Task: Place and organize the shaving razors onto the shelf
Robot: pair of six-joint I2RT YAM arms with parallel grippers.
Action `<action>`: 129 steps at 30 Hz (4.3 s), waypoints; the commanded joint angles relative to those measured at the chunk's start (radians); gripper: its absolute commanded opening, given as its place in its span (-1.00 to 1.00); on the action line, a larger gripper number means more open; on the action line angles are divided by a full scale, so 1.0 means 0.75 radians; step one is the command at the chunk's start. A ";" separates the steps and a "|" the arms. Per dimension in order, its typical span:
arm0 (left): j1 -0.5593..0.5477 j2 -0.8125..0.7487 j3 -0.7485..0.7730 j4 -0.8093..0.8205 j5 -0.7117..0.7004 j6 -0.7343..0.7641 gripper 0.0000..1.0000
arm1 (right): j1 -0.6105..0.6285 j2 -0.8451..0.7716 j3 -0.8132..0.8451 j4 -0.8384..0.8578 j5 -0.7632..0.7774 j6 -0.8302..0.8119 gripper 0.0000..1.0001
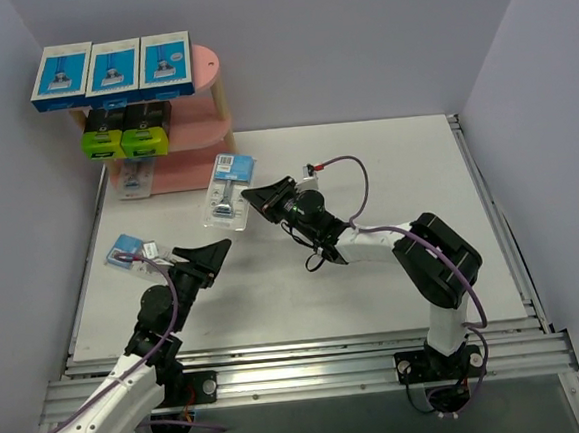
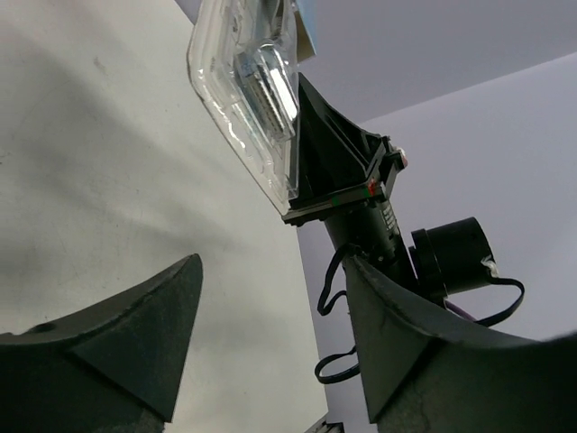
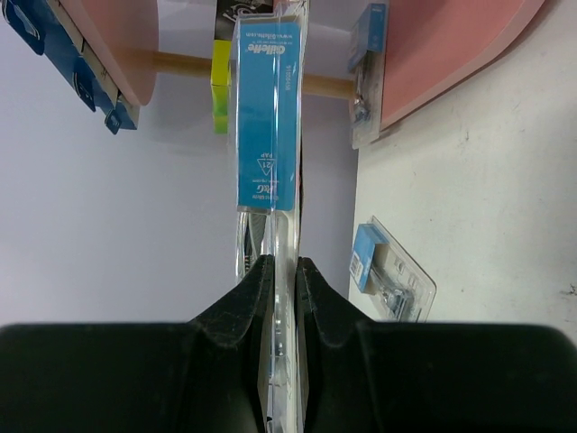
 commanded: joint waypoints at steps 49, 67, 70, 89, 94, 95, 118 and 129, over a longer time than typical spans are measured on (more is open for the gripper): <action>0.044 0.265 -0.042 0.426 -0.124 -0.178 -0.95 | 0.064 -0.063 -0.073 0.124 -0.020 0.044 -0.29; 0.337 0.052 -0.100 0.070 -0.071 -0.346 -0.95 | -0.168 -0.288 -0.310 0.018 -0.159 -0.068 0.24; 0.455 0.154 -0.067 0.112 -0.007 -0.328 -0.95 | -0.184 -0.315 -0.355 0.018 -0.204 -0.099 0.23; 0.865 0.979 0.289 0.730 0.418 -0.207 -0.95 | -0.456 -0.444 -0.424 -0.254 -0.462 -0.410 0.25; 0.865 1.120 0.354 0.771 0.435 -0.207 -0.95 | -0.511 -0.371 -0.453 -0.164 -0.535 -0.379 0.25; 0.865 1.150 0.363 0.808 0.443 -0.213 -0.95 | -0.517 -0.360 -0.459 -0.148 -0.547 -0.375 0.24; 0.860 1.787 0.673 1.035 0.431 -0.240 -0.95 | -0.699 -0.176 -0.447 -0.019 -0.697 -0.396 0.25; 0.854 1.907 0.790 0.978 0.377 -0.240 -0.92 | -0.755 -0.074 -0.400 0.022 -0.754 -0.408 0.25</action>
